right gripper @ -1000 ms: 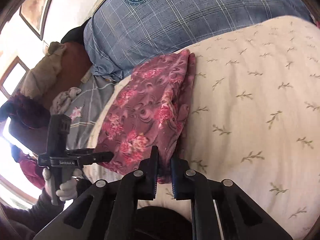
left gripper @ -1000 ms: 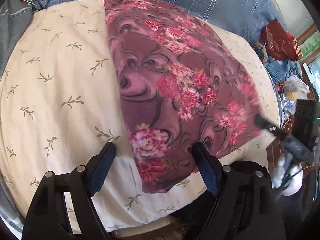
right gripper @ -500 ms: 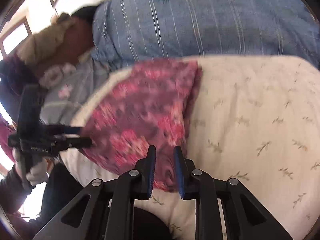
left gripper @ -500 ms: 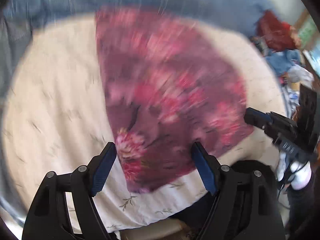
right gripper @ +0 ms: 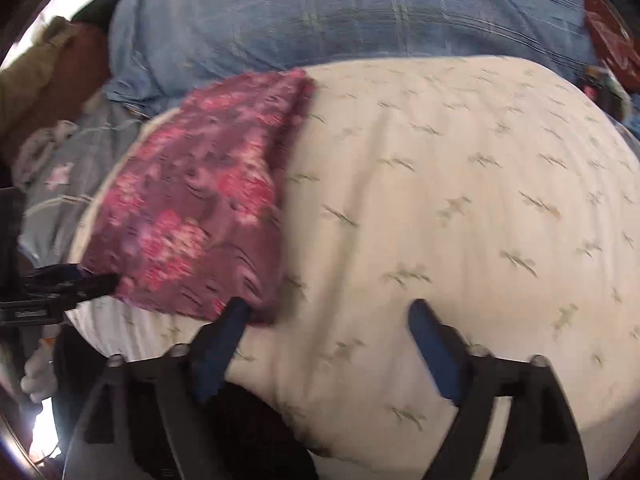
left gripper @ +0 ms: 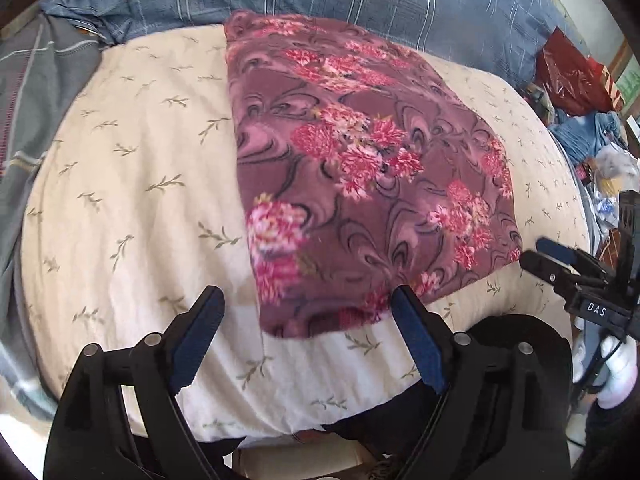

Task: Fold small clothes

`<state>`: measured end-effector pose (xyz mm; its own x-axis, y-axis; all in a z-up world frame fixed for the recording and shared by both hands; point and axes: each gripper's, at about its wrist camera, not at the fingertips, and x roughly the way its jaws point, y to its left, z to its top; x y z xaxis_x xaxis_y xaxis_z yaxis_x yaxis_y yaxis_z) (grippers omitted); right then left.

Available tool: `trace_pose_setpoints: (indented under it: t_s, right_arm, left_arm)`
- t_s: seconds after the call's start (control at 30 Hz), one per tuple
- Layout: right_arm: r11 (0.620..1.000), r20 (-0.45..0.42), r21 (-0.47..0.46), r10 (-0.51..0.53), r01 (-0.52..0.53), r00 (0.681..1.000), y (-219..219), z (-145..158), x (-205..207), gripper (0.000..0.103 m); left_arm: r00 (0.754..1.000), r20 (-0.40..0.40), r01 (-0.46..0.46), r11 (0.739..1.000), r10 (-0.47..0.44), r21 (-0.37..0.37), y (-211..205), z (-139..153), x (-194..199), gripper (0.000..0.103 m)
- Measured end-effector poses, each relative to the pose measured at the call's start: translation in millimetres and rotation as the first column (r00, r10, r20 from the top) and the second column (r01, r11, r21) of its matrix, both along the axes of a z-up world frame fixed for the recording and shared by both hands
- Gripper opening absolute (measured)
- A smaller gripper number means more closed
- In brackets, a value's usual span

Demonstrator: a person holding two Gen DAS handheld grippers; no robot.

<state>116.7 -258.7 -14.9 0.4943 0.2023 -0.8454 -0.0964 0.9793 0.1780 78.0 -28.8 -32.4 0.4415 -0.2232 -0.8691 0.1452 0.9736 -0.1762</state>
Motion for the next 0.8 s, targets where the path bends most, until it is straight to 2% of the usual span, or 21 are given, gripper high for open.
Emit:
trace_pose_setpoints:
  t_s: [0.13,0.2,0.3,0.4,0.63,0.8]
  right_arm:
    - [0.997,-0.084,-0.05,-0.058,0.054,0.995,-6,4,-8,0.086]
    - [0.996,-0.087,-0.051,-0.08,0.075,0.993,-8,12,-15,0.086]
    - [0.996,-0.046,-0.029,-0.088,0.086,0.995,-5,29,-30,0.09]
    - [0.998,0.013,-0.021,-0.06,0.061,0.998,10,47,-45,0.098]
    - [0.995,0.174,-0.098,-0.015,0.032,0.985,41,78,-79,0.1]
    - [0.995,0.217,-0.082,-0.034,0.053,0.976,42,85,-96,0.1]
  left_arm:
    - [0.998,0.06,-0.032,0.999,0.03,0.029,3,7,-16,0.086]
    - [0.994,0.102,-0.053,0.997,0.047,0.06,-3,10,-20,0.086]
    - [0.988,0.147,-0.062,0.993,0.046,0.103,-2,19,-30,0.086]
    - [0.977,0.21,-0.077,0.986,0.045,0.146,-5,28,-45,0.086]
    - [0.967,0.254,-0.022,0.983,-0.026,0.183,-19,37,-73,0.086]
    - [0.956,0.28,0.031,0.977,-0.091,0.212,-34,42,-98,0.086]
